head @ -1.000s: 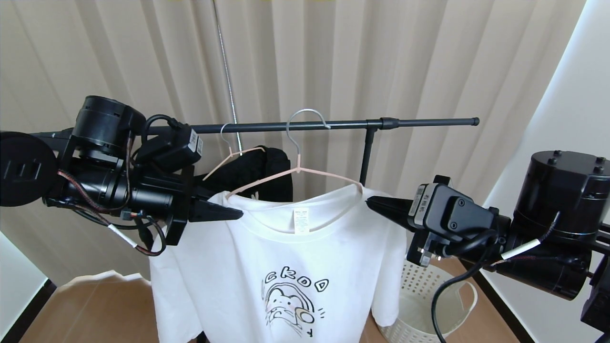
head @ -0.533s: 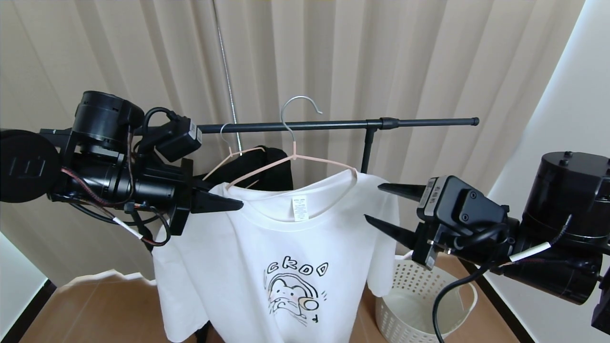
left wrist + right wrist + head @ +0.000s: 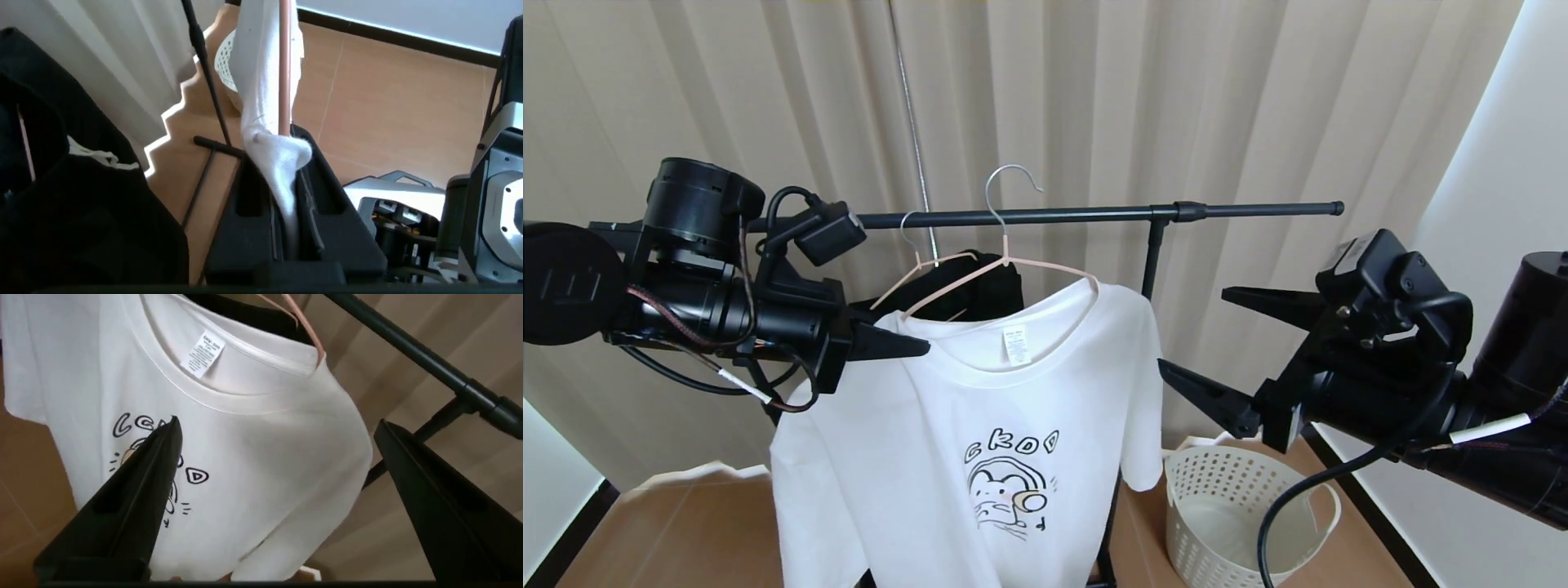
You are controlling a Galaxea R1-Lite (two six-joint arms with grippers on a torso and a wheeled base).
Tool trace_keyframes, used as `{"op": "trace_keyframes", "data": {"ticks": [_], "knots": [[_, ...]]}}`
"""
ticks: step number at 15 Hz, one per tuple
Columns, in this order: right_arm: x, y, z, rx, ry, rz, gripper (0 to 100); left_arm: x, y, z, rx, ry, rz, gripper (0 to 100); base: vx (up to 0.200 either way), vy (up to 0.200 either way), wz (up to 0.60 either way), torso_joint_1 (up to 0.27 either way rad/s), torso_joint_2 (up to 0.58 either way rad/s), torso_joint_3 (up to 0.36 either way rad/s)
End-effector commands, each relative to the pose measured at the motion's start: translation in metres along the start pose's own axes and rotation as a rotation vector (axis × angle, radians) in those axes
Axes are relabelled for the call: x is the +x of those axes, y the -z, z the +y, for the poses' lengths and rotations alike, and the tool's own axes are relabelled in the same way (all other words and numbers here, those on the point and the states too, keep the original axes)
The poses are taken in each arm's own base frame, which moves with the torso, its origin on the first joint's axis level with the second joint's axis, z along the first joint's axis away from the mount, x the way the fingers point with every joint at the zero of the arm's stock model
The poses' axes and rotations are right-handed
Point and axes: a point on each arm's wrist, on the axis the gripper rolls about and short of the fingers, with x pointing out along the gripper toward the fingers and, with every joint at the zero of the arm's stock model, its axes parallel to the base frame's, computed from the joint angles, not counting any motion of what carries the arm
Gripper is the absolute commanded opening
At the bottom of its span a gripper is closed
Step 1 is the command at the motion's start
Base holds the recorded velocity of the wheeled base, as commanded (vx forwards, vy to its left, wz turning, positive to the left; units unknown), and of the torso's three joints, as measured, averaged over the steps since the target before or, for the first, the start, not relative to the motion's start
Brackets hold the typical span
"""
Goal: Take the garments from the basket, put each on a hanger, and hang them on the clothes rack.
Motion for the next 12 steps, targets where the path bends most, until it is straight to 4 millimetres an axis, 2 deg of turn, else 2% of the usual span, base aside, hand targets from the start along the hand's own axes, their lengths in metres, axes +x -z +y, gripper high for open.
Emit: {"op": "trace_keyframes", "data": {"ticks": [1, 6, 12], "knots": [[-0.002, -0.001, -0.006, 0.044, 0.033, -0.002, 100, 0.005, -0.003, -0.003, -0.024, -0.005, 0.005, 0, 0.0, 0.0, 0.0, 0.0, 0.0, 0.0], [-0.002, 0.002, -0.017, 0.054, 0.074, 0.009, 100, 0.026, -0.012, -0.016, -0.153, -0.064, 0.033, 0, 0.0, 0.0, 0.0, 0.0, 0.0, 0.0], [-0.002, 0.003, -0.017, 0.054, 0.074, 0.012, 100, 0.042, -0.012, -0.01, -0.238, -0.143, 0.034, 0, 0.0, 0.0, 0.0, 0.0, 0.0, 0.0]]}}
